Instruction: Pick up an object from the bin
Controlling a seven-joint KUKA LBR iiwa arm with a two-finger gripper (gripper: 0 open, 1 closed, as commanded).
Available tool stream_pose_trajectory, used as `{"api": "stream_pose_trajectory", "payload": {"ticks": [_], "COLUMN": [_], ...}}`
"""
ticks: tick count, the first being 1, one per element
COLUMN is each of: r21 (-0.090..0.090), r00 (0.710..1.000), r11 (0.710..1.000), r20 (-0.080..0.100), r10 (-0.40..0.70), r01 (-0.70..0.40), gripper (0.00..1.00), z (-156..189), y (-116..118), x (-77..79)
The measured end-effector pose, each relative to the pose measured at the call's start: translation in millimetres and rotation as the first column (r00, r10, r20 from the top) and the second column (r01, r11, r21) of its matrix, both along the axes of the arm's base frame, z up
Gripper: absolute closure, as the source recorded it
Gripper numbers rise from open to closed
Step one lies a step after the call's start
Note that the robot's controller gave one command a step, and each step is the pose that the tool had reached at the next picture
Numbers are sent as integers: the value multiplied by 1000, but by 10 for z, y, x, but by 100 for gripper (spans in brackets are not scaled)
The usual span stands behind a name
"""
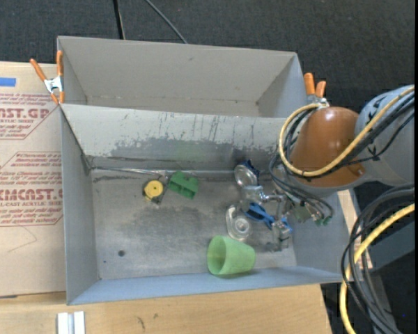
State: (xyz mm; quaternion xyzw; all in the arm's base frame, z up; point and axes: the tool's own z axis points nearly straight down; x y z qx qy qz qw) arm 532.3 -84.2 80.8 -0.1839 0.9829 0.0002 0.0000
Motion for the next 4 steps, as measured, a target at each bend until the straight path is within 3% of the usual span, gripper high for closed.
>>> {"api": "stream_pose_trajectory", "payload": {"ticks": [1, 2, 3, 4], "r21": [-1, 1, -2, 1], "r00": [1000, 1000, 991, 991], "r11": [1000, 1000, 991, 991], "r20": [5, 2, 8, 3], "r10": [9, 10, 134, 132], "r01": [-9, -10, -134, -132], "gripper": [0, 100, 100, 0], "z": [-110, -102, 782, 742], "y": [-363, -343, -178, -181], "x": [430, 415, 194, 182]}}
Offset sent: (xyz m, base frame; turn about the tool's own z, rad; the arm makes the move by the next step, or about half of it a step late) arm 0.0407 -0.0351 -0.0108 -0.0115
